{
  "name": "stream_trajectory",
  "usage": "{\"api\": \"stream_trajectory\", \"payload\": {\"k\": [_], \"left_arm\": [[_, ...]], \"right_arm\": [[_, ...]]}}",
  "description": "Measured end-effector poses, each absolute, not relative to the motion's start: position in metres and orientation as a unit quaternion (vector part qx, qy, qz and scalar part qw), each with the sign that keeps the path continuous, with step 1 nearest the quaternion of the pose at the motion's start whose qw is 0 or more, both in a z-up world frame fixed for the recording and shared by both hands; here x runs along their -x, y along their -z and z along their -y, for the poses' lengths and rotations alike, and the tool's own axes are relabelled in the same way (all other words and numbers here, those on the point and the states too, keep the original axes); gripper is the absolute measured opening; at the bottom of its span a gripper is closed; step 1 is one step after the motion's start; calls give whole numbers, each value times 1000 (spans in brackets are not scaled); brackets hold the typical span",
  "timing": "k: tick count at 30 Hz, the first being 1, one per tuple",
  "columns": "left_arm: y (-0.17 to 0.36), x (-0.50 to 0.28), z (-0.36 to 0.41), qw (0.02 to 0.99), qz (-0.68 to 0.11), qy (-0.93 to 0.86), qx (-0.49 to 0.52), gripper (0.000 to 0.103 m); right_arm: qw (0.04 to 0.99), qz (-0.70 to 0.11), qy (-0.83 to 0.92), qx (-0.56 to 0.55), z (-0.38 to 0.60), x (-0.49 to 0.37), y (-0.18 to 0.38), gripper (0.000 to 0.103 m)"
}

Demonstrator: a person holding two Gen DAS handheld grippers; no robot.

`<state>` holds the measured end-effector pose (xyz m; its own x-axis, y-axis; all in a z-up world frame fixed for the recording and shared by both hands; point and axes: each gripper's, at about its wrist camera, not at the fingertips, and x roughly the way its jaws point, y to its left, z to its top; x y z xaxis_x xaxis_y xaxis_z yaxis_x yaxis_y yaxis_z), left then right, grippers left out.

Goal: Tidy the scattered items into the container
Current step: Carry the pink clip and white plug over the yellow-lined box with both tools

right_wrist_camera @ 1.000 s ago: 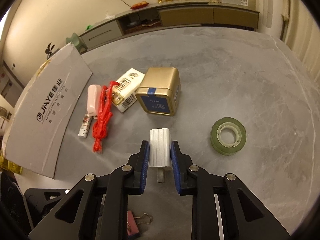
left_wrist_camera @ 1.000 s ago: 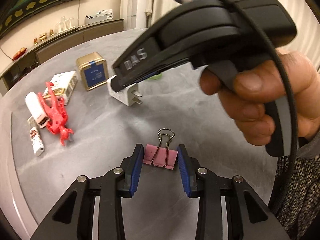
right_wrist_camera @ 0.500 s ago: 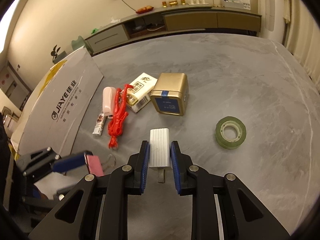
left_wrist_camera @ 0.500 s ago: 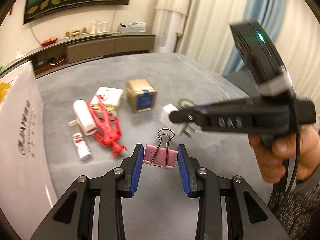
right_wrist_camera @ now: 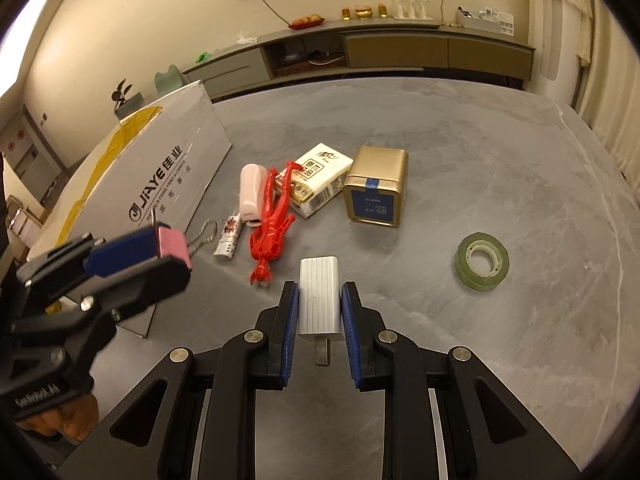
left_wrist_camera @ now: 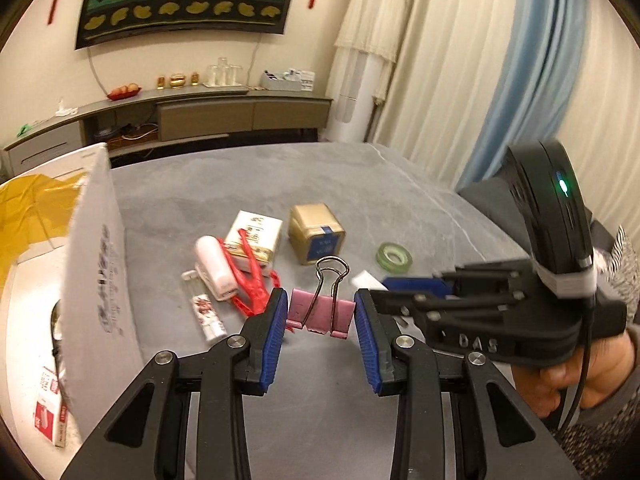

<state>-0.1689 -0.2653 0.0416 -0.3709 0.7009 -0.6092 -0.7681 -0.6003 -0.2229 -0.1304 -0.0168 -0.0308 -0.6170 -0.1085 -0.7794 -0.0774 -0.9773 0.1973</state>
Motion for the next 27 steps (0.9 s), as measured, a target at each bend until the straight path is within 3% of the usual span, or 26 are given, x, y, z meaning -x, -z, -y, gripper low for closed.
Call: {"api": "stream_trajectory", "payload": {"k": [27], "left_arm": [[-112,172,344,415,41,-867,272,36]], "right_arm": [[19,70,928,-365,107,90,-61,23]]}}
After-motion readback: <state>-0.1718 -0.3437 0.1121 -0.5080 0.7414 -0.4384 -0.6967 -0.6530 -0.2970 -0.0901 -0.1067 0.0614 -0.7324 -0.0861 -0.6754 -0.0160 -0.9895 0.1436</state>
